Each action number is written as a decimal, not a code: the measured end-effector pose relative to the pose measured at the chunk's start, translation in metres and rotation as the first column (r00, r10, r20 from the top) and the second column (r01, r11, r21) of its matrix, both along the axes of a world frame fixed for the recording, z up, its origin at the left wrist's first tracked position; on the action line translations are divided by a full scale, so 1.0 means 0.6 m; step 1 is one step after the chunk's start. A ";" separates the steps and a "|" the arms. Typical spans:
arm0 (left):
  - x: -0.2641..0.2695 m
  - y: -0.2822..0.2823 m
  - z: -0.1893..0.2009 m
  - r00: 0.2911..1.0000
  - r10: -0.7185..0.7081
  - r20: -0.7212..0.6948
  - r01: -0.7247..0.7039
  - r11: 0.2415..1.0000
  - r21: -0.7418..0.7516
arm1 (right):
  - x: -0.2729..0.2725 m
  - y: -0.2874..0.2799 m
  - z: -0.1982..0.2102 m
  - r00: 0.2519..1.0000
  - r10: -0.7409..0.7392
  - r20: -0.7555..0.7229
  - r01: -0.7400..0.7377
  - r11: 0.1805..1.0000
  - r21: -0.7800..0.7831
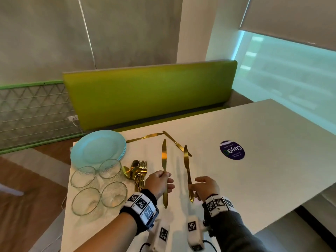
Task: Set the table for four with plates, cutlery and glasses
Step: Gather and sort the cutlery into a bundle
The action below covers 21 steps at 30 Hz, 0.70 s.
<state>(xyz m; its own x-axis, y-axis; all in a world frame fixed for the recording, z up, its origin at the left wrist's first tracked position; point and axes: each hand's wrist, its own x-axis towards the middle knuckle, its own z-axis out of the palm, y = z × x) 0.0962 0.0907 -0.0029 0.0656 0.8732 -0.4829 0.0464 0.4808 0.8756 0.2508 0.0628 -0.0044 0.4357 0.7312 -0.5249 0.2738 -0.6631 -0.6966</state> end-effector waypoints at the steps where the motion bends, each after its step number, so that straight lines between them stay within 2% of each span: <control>1: 0.002 0.017 0.006 0.999 0.028 0.017 -0.028 1.000 -0.003 | -0.004 0.023 0.008 0.999 0.028 -0.039 -0.027 0.999 0.025; 6: 0.012 0.101 0.026 0.993 0.115 0.034 -0.114 0.993 -0.032 | -0.033 0.132 0.019 0.949 0.285 -0.132 -0.269 0.955 0.129; 9: 0.011 0.143 0.028 0.990 0.139 -0.010 -0.139 0.990 -0.021 | -0.038 0.186 0.017 0.901 0.392 -0.186 -0.374 0.919 0.125; 13: 0.001 0.180 0.017 0.984 0.178 -0.005 -0.178 0.981 -0.073 | -0.042 0.236 0.004 0.862 0.474 -0.179 -0.459 0.880 0.119; 16: -0.009 0.199 0.008 0.975 0.217 -0.043 -0.220 0.972 -0.079 | -0.050 0.270 0.001 0.787 0.590 -0.182 -0.585 0.806 0.084; 18: -0.019 0.213 0.005 0.965 0.254 -0.068 -0.259 0.962 -0.083 | -0.052 0.306 -0.002 0.753 0.651 -0.097 -0.651 0.759 0.036; 21: -0.040 0.231 0.001 0.936 0.349 -0.047 -0.352 0.931 -0.097 | -0.043 0.375 -0.018 0.736 0.630 0.247 -0.638 0.768 -0.060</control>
<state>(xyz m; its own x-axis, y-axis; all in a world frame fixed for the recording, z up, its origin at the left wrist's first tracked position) 0.0725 0.2292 -0.0021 -0.2506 0.7838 -0.5681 -0.1174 0.5579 0.8216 0.2251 0.2877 -0.0154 -0.0261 0.8956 -0.4441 0.7828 -0.2580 -0.5663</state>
